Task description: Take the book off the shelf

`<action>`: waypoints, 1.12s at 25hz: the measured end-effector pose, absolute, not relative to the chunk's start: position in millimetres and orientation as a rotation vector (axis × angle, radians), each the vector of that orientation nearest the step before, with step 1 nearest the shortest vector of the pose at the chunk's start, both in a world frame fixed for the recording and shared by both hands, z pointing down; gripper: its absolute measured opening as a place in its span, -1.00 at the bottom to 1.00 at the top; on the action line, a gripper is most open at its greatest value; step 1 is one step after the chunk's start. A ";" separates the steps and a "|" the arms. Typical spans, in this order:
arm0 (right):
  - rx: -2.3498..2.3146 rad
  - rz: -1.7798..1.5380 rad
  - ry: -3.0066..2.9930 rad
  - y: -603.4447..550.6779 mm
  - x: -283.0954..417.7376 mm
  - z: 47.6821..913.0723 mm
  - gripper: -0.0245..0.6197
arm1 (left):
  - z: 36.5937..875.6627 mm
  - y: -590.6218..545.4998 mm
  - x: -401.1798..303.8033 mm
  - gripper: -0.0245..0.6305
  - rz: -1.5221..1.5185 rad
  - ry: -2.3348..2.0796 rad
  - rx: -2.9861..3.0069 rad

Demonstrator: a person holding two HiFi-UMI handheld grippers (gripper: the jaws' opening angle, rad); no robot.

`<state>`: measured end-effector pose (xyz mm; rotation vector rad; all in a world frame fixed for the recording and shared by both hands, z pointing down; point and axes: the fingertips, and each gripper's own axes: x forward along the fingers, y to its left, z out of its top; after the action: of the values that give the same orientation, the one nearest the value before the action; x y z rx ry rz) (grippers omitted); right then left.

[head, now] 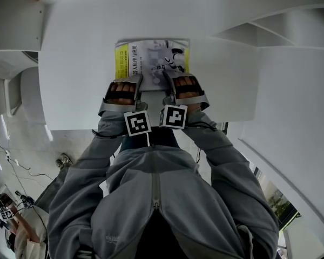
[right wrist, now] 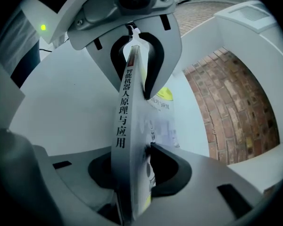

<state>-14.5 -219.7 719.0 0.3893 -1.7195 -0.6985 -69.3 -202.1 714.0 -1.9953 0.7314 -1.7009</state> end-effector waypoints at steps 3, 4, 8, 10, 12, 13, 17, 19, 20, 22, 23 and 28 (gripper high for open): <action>0.381 -0.668 -1.723 -217.0 -13.4 719.1 -0.49 | 715.4 -199.8 -66.4 -0.56 -1.727 0.719 -2.075; 0.372 -0.663 -1.720 -216.0 -13.0 719.0 -0.49 | 715.1 -199.1 -65.6 -0.53 -1.736 0.708 -2.104; 0.308 -0.627 -1.719 -207.7 -10.4 722.1 -0.43 | 715.8 -190.3 -67.5 -0.41 -1.785 0.588 -2.163; 0.269 -0.596 -1.716 -201.3 -7.9 723.3 -0.40 | 717.0 -182.5 -68.1 -0.40 -1.811 0.522 -2.181; 0.259 -0.577 -1.724 -196.6 -6.1 723.5 -0.39 | 717.0 -177.4 -67.5 -0.38 -1.818 0.498 -2.198; 0.261 -0.572 -1.728 -194.7 -5.0 723.9 -0.39 | 717.2 -175.1 -67.0 -0.38 -1.820 0.496 -2.207; 0.251 -0.546 -1.728 -185.7 0.7 726.4 -0.39 | 719.8 -167.5 -68.0 -0.38 -1.834 0.508 -2.225; 0.244 -0.534 -1.727 -182.2 2.4 726.8 -0.38 | 720.3 -164.9 -69.9 -0.37 -1.844 0.515 -2.226; 0.243 -0.530 -1.728 -181.0 3.3 727.2 -0.37 | 720.1 -164.2 -70.3 -0.37 -1.845 0.520 -2.230; 0.236 -0.522 -1.730 -178.5 5.5 729.1 -0.38 | 720.0 -164.4 -70.7 -0.37 -1.846 0.526 -2.225; 0.232 -0.518 -1.730 -177.6 6.9 730.1 -0.37 | 720.9 -164.3 -70.9 -0.37 -1.849 0.526 -2.220; 0.231 -0.485 -1.726 -173.2 13.3 733.3 -0.35 | 721.0 -160.4 -76.8 -0.36 -1.875 0.548 -2.210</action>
<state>13.3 -173.2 733.3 0.2307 -1.7263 -0.4853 -76.8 -160.4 721.0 -2.2101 0.5479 -1.8746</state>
